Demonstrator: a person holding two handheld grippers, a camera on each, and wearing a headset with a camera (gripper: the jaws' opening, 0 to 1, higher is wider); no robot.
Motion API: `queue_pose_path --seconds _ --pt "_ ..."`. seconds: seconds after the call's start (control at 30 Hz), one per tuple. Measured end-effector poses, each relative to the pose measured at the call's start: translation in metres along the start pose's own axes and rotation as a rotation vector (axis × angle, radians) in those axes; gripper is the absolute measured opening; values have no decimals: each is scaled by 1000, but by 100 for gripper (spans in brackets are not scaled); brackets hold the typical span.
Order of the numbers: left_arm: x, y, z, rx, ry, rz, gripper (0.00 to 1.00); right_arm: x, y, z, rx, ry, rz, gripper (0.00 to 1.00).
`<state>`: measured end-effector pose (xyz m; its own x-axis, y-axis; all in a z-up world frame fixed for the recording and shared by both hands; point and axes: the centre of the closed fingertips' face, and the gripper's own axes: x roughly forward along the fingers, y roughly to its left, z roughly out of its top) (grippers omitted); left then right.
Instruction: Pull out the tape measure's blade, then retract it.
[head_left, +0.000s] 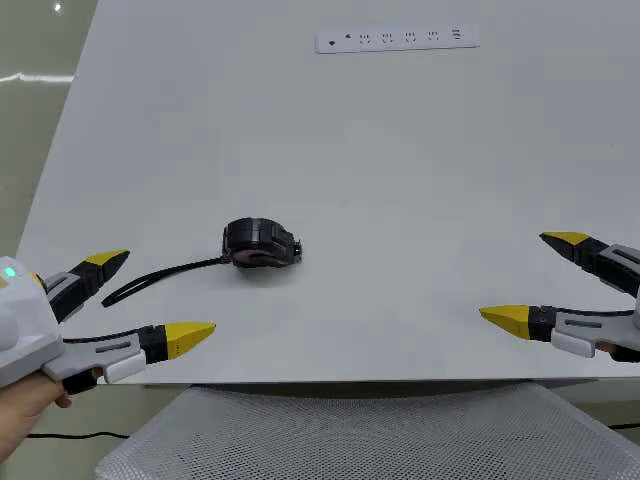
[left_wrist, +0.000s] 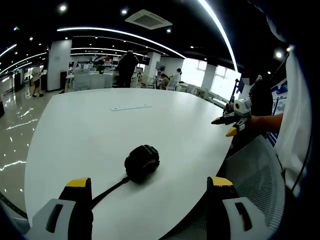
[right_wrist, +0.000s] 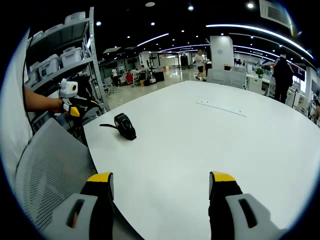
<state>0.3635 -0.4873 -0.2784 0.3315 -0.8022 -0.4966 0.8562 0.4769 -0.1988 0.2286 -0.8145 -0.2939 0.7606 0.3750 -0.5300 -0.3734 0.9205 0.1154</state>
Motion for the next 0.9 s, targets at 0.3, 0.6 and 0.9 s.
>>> queue_pose_path --seconds 0.3,0.6,0.9 --pt "-1 1 -3 -18 0 8 92 2 5 0 0 3 5 79" --pt "-1 2 -5 -15 12 6 92 4 6 -1 9 3 11 78" --pt "0 3 -7 -22 19 7 92 9 5 -7 20 16 15 78"
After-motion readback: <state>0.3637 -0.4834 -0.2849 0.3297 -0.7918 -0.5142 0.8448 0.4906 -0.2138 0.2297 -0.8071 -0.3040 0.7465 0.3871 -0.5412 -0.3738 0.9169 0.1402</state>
